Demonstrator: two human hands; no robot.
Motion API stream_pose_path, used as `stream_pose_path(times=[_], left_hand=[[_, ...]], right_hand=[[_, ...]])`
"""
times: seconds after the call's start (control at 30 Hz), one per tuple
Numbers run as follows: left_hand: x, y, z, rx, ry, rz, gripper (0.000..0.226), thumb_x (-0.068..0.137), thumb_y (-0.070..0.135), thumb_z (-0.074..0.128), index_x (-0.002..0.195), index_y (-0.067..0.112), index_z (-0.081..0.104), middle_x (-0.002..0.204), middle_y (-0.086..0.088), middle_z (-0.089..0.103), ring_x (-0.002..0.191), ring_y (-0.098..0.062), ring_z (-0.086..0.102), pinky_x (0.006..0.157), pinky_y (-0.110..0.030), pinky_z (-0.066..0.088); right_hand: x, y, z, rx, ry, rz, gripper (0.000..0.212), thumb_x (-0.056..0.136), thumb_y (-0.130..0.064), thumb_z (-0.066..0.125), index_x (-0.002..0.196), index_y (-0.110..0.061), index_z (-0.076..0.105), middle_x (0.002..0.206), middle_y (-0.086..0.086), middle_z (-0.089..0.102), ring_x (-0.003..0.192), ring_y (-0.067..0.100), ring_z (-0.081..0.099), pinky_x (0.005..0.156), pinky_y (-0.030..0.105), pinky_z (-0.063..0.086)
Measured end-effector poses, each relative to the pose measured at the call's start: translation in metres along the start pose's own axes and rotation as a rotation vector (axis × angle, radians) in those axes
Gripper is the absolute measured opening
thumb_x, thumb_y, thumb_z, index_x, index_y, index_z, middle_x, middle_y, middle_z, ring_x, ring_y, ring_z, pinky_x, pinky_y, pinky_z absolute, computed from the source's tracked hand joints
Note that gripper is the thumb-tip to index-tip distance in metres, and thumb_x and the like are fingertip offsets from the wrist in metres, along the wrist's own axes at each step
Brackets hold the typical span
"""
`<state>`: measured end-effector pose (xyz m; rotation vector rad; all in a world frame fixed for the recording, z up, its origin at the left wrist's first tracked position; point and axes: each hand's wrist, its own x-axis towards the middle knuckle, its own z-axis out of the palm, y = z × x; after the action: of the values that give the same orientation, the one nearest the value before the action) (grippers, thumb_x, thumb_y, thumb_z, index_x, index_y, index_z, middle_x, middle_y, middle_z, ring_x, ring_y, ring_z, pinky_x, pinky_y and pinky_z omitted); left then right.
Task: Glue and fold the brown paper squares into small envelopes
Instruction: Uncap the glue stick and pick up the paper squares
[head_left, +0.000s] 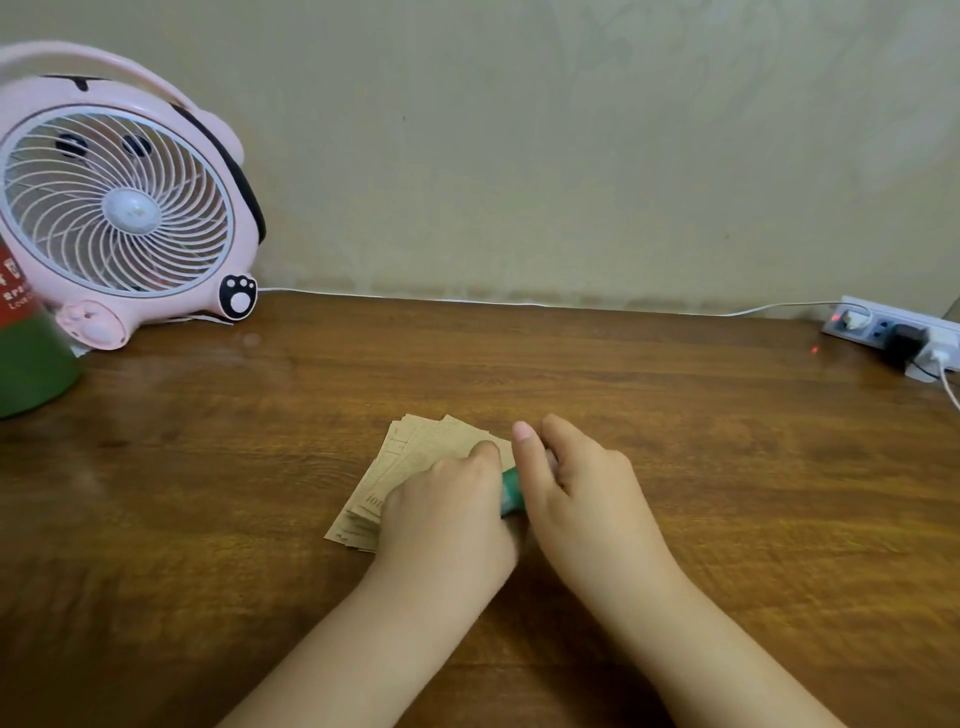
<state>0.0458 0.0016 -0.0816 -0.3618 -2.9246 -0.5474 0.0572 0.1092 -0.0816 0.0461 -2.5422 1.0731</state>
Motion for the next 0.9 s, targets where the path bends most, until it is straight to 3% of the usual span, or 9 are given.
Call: stream_pose_path(times=[0.13,0.27,0.4,0.5,0.7,0.9], left_hand=[[0.000,0.001,0.001,0.039,0.074,-0.010,0.022,0.093,0.042,0.044,0.107,0.029,0.056,0.077,0.006,0.055,0.076,-0.017,0.055,0.063,-0.027,0.037],[-0.004,0.007,0.000,0.057,0.111,0.055,0.028,0.092,0.036,0.045,0.118,0.033,0.054,0.095,0.006,0.064,0.091,-0.018,0.062,0.064,-0.026,0.036],[-0.003,0.006,-0.002,-0.027,0.096,0.096,0.016,0.086,0.032,0.048,0.098,0.026,0.057,0.083,0.002,0.063,0.081,-0.023,0.061,0.061,-0.028,0.041],[-0.001,0.003,-0.004,-0.106,0.072,0.145,0.009,0.085,0.032,0.051,0.080,0.026,0.050,0.068,0.004,0.054,0.072,-0.023,0.057,0.057,-0.029,0.039],[0.004,-0.001,-0.003,-0.200,0.067,0.159,0.011,0.083,0.027,0.056,0.073,0.022,0.054,0.066,0.003,0.057,0.068,-0.023,0.057,0.053,-0.029,0.038],[0.005,-0.005,-0.005,-0.347,-0.042,0.142,0.026,0.082,0.020,0.058,0.058,0.023,0.048,0.056,0.003,0.053,0.053,-0.015,0.051,0.047,-0.024,0.032]], right_hand=[[0.000,-0.004,0.004,0.118,-0.003,0.136,0.046,0.080,-0.062,0.047,0.069,-0.018,0.046,0.053,-0.007,0.050,0.048,0.004,0.046,0.048,0.020,0.038],[0.000,-0.004,0.006,0.275,0.016,0.179,0.041,0.087,-0.044,0.053,0.070,-0.008,0.044,0.053,-0.004,0.045,0.049,0.006,0.041,0.048,0.022,0.035],[0.003,-0.002,-0.001,0.324,-0.003,0.104,0.029,0.088,-0.021,0.050,0.069,-0.002,0.039,0.057,0.001,0.040,0.053,0.008,0.036,0.049,0.023,0.032],[0.003,0.000,-0.002,0.358,-0.050,0.051,0.031,0.089,-0.019,0.050,0.066,-0.004,0.037,0.058,0.001,0.040,0.053,0.007,0.037,0.051,0.024,0.032],[0.008,0.005,-0.003,0.429,-0.077,-0.023,0.033,0.091,-0.016,0.051,0.064,-0.005,0.037,0.060,0.003,0.040,0.057,0.010,0.038,0.055,0.030,0.034],[0.012,0.009,-0.005,0.461,-0.152,-0.100,0.030,0.084,-0.024,0.049,0.058,-0.016,0.036,0.056,-0.007,0.038,0.054,0.006,0.036,0.052,0.026,0.032]])
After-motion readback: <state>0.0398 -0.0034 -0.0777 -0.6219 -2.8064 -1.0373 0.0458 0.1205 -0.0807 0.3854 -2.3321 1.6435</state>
